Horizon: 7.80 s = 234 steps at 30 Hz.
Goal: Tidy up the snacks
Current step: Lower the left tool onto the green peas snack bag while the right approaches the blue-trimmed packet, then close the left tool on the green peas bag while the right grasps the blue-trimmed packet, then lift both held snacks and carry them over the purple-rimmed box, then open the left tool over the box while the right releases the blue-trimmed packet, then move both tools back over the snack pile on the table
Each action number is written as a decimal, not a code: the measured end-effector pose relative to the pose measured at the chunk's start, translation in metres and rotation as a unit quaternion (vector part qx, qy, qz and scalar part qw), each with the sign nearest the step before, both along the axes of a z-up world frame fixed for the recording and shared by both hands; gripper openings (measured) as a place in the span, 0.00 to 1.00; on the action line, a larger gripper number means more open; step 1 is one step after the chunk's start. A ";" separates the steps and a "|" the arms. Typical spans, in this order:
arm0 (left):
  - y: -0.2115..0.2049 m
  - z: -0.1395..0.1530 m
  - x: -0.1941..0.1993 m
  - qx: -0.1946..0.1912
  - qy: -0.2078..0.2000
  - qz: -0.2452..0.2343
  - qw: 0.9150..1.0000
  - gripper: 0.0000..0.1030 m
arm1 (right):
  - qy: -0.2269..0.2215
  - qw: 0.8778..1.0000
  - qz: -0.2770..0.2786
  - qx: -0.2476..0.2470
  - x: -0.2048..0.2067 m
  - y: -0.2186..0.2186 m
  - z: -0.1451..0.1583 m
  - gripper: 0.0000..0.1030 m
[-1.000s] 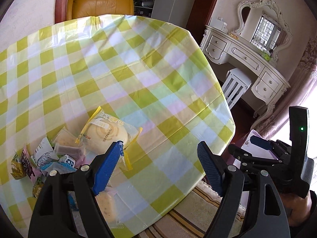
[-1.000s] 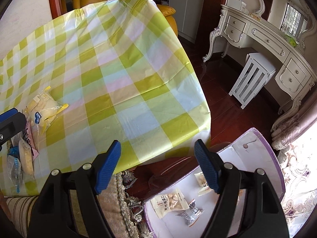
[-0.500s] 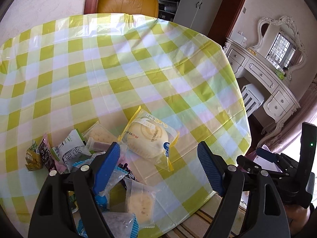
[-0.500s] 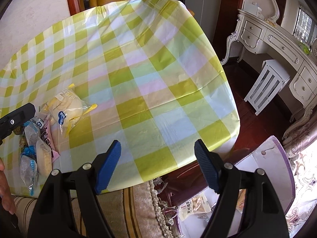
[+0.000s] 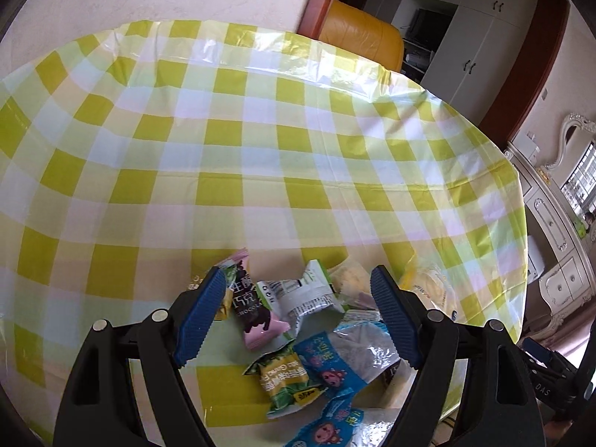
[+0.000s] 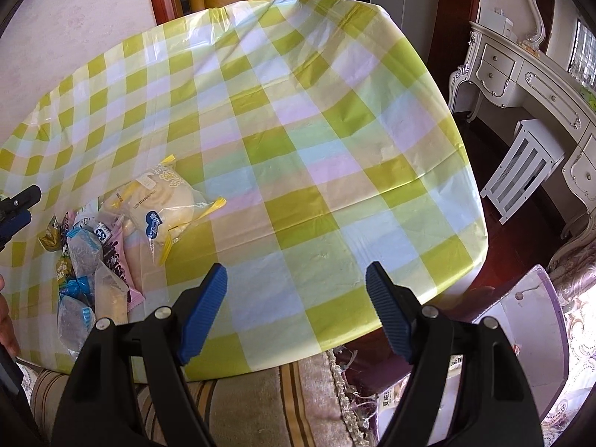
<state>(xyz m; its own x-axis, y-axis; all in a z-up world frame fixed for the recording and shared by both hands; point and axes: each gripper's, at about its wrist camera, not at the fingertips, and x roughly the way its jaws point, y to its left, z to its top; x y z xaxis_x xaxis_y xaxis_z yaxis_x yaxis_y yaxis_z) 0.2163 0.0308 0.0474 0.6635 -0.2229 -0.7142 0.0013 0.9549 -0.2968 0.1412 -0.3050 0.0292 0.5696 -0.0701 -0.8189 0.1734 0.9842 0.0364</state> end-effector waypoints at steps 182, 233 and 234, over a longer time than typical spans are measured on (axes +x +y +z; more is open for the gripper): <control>-0.384 -0.021 -0.105 0.151 -0.018 -0.424 0.893 0.82 | -0.001 0.989 -0.139 -0.052 -0.097 -0.218 -0.023 0.76; 0.011 -0.040 -0.046 -0.021 0.039 0.045 0.998 0.68 | 0.021 0.995 0.096 0.013 -0.002 0.106 -0.005 0.93; 0.010 -0.042 -0.046 -0.023 0.042 0.040 0.998 0.65 | 0.027 0.995 0.097 0.019 0.000 0.109 -0.008 0.93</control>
<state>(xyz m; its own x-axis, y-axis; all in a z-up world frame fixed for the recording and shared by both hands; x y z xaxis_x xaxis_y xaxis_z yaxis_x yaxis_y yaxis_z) 0.1703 0.0413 0.0052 0.6189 -0.2056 -0.7581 -0.1012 0.9362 -0.3366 0.1413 -0.1956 0.0207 0.5239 0.0691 -0.8490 -0.0172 0.9974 0.0706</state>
